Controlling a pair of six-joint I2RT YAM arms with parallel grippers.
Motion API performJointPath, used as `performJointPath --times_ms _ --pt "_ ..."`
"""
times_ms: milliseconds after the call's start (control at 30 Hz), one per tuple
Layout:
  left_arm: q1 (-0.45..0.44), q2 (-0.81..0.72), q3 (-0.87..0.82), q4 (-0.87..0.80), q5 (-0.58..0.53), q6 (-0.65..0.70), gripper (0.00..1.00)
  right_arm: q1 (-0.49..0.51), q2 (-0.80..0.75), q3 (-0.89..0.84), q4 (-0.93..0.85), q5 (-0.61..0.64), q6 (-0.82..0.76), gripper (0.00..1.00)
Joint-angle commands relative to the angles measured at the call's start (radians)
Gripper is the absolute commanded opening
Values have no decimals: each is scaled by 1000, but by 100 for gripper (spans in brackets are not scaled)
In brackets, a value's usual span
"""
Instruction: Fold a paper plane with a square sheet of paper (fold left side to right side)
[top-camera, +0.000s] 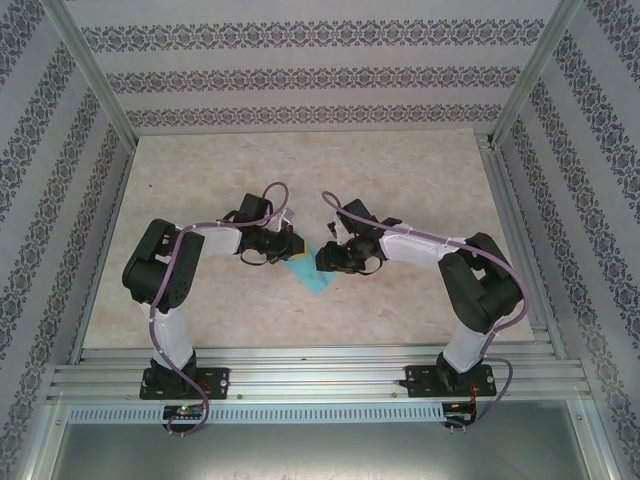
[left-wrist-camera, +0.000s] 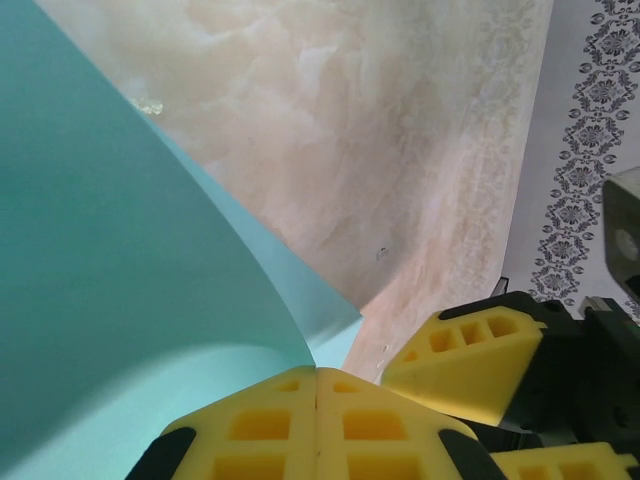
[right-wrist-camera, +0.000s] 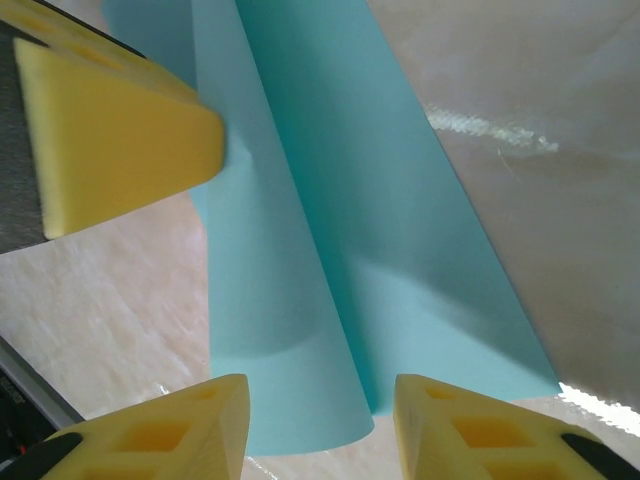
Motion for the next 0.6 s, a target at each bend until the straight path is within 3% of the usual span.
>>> performJointPath --times_ms 0,333,567 --pt "12 -29 10 -20 6 35 0 16 28 3 56 -35 7 42" --pt "26 -52 9 -26 2 37 3 38 71 4 93 -59 43 33" --pt "50 -114 -6 -73 -28 57 28 38 68 -3 124 -73 75 32"
